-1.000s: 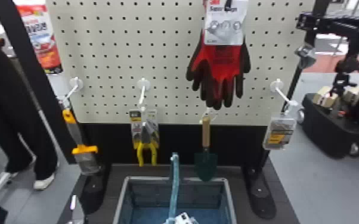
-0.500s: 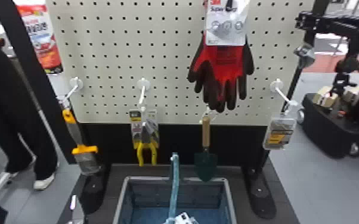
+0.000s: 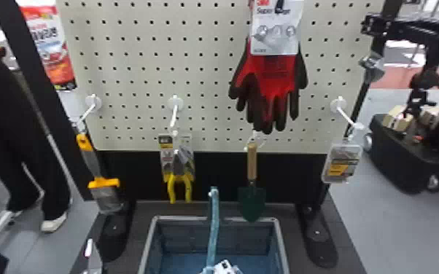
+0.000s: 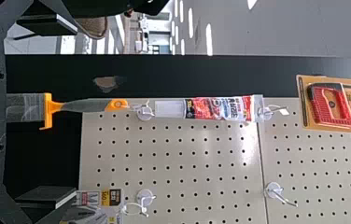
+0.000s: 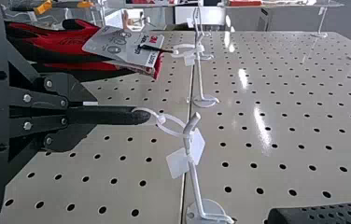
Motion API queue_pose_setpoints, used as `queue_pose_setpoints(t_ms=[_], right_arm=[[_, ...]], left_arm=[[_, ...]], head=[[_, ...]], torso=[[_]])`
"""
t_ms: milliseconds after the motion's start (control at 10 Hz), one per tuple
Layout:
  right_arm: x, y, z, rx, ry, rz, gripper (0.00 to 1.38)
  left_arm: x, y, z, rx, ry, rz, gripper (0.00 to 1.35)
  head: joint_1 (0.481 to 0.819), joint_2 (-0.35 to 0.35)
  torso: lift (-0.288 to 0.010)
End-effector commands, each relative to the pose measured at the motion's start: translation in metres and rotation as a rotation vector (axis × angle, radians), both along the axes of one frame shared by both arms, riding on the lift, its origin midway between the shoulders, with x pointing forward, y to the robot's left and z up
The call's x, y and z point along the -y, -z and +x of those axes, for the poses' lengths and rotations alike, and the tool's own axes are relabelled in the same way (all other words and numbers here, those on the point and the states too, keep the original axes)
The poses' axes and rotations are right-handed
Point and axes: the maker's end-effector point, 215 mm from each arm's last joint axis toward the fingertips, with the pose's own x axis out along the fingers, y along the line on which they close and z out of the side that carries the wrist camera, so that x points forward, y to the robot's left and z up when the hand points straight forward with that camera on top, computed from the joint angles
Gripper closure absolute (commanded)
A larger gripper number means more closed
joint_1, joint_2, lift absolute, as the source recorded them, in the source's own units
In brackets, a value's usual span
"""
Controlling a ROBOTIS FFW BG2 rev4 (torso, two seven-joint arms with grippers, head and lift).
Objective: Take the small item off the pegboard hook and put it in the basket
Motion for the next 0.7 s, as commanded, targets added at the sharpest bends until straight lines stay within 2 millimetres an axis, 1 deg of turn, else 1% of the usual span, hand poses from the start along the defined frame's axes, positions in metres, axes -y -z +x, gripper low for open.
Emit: queue_pose_setpoints(t_ms=[0, 300, 500, 600], right_arm=[[0.0, -0.006, -0.003, 0.016, 0.001, -0.003, 1.26], [0.003, -0.016, -0.01, 0.05, 0.019, -0.01, 1.26], [0.009, -0.027, -0.015, 0.087, 0.045, -0.027, 1.26], [0.012, -0.029, -0.018, 0.096, 0.052, -0.029, 1.26]], left_arm=[[0.0, 0.001, 0.0, -0.002, 0.0, 0.0, 0.1], [0.0, 0.001, 0.0, -0.004, 0.0, -0.003, 0.1], [0.0, 0.001, 0.0, -0.004, -0.001, -0.005, 0.1], [0.0, 0.002, 0.0, -0.005, 0.0, -0.005, 0.1]], head=[[0.549, 0.0], [0.549, 0.0], [0.549, 0.0], [0.549, 0.0]], torso=[[-0.1], [-0.1], [-0.1], [-0.1]])
